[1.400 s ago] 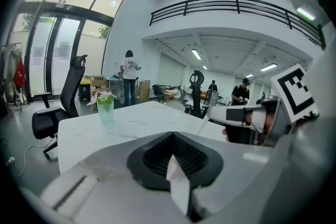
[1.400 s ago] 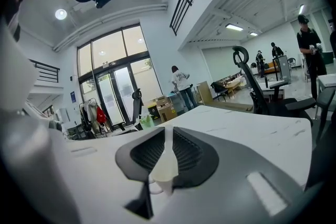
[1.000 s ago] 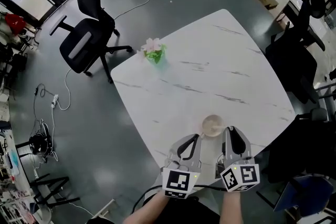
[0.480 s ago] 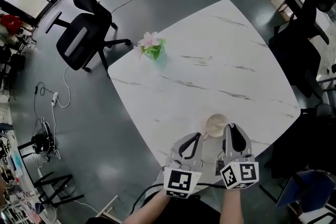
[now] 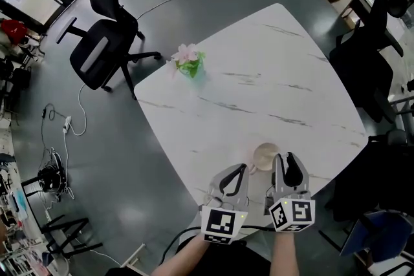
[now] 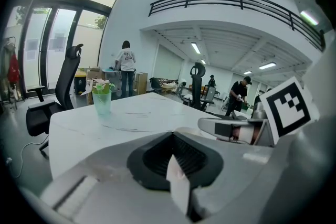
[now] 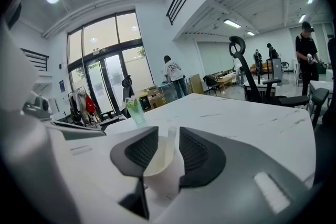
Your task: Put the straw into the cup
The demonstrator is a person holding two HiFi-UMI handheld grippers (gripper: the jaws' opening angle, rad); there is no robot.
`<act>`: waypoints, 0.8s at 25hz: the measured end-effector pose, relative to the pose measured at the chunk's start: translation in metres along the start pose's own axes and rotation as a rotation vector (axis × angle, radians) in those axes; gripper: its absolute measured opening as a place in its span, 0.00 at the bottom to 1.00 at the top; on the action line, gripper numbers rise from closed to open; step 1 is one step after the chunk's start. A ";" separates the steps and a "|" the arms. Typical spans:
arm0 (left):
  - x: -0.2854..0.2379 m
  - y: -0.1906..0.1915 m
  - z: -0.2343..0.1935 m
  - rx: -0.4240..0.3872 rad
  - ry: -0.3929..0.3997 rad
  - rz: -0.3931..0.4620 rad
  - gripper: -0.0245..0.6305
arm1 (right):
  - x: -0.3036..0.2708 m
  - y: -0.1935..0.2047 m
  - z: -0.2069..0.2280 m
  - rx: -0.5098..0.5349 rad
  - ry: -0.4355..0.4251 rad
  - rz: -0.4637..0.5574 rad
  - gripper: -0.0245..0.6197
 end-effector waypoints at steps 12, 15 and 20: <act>0.016 -0.035 0.011 -0.041 -0.021 0.081 0.04 | 0.028 -0.037 -0.005 0.027 -0.023 0.084 0.25; 0.024 -0.047 0.016 -0.051 -0.036 0.119 0.04 | 0.044 -0.053 -0.010 0.038 -0.055 0.130 0.19; 0.045 -0.068 0.022 -0.067 -0.079 0.186 0.04 | 0.076 -0.079 -0.019 0.047 -0.092 0.207 0.09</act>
Point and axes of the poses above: the fingertips, and each gripper's own axes: x backward along the fingers, z to its right, y out of its underside, the point moved 2 cm from there along x, backward along the fingers, and after that the axes turned 1 degree about -z, right-handed, at the moved point
